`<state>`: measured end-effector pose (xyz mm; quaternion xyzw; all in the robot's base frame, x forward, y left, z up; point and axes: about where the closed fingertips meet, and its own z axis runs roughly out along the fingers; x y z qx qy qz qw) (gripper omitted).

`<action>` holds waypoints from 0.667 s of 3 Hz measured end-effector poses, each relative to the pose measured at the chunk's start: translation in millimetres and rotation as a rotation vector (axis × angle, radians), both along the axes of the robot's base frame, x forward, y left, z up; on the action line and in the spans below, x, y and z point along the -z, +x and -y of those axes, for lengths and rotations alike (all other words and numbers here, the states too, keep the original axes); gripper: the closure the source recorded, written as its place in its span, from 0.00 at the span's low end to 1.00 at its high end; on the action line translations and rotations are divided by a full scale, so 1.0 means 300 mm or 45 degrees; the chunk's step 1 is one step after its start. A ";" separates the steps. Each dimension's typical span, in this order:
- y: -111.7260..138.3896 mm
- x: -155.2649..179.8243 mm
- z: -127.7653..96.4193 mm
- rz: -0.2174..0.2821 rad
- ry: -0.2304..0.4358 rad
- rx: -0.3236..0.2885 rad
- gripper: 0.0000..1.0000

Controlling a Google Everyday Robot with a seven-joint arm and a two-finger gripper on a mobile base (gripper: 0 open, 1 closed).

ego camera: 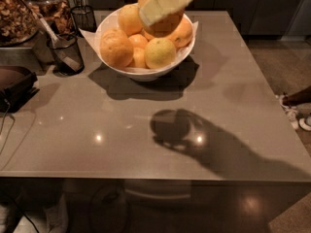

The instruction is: Pick orange from white bowl

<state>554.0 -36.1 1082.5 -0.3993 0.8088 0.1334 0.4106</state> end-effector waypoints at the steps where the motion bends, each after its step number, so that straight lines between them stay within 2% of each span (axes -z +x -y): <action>1: -0.036 0.087 0.034 -0.099 0.005 0.041 1.00; 2: -0.046 0.113 0.045 -0.123 0.029 0.042 1.00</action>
Offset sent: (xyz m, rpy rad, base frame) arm -0.0150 -0.0204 -0.0457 0.0456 0.1223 -0.0381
